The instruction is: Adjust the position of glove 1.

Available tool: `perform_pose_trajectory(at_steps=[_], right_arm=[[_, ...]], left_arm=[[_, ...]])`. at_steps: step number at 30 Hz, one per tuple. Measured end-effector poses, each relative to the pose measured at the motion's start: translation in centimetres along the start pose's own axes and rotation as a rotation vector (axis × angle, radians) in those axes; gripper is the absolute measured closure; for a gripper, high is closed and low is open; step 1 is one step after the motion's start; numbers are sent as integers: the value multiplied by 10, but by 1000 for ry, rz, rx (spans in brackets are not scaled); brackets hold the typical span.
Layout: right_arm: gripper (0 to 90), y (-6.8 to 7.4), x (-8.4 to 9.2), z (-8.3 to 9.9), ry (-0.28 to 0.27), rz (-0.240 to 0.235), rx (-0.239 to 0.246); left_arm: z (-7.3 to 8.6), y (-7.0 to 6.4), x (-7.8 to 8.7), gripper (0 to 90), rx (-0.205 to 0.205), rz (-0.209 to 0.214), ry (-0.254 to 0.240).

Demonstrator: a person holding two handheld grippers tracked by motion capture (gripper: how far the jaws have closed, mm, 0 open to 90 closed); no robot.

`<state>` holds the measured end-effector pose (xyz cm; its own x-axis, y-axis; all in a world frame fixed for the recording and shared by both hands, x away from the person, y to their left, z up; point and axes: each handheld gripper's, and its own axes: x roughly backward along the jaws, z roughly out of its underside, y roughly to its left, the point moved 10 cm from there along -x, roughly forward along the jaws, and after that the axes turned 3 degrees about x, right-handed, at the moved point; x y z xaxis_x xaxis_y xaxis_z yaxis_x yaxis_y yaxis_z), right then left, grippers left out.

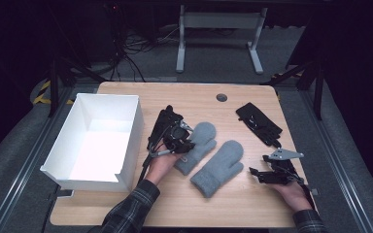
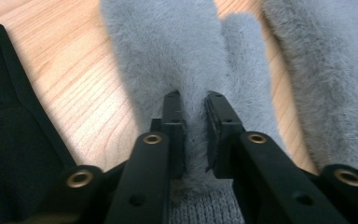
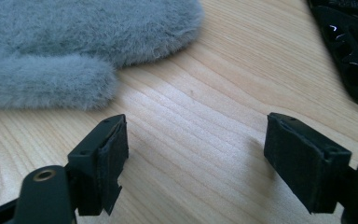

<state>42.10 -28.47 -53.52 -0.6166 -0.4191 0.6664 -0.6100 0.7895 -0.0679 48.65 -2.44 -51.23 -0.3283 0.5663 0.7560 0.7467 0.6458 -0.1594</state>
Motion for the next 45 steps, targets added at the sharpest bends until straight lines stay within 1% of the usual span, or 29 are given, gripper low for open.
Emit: perform_pose_trajectory(at_steps=[4,8,9,11,14,18,21,23,24,26,27,30,32,37,42,43,45], right_arm=[[224,0,0,0,0,0,0],[224,0,0,0,0,0,0],[224,0,0,0,0,0,0],[223,0,0,0,0,0,0],[224,0,0,0,0,0,0],[224,0,0,0,0,0,0],[224,0,0,0,0,0,0],[223,0,0,0,0,0,0],[224,0,0,0,0,0,0],[224,0,0,0,0,0,0],[224,0,0,0,0,0,0],[224,0,0,0,0,0,0],[224,0,0,0,0,0,0],[224,0,0,0,0,0,-1],[224,0,0,0,0,0,-1],[224,0,0,0,0,0,-1],[224,0,0,0,0,0,0]], left_arm=[[-2,-2,5,836,10,29,-12],[-5,-6,12,842,2,44,-17],[-7,-7,14,843,5,45,-30],[-9,-8,16,844,9,49,-35],[-13,-12,24,846,16,68,-34],[-19,-18,33,848,25,90,-46],[-23,-26,40,848,33,116,-49],[-24,-28,41,848,32,123,-48],[-26,-34,44,848,30,139,-51],[-28,-40,46,848,31,156,-49],[-28,-40,46,848,31,156,-49],[-31,-51,48,848,29,181,-50],[-32,-57,49,848,22,190,-49],[-33,-73,47,848,16,217,-40],[-33,-88,41,848,0,243,-27],[-33,-88,41,848,0,243,-27],[-33,-93,38,848,-9,249,-18]])
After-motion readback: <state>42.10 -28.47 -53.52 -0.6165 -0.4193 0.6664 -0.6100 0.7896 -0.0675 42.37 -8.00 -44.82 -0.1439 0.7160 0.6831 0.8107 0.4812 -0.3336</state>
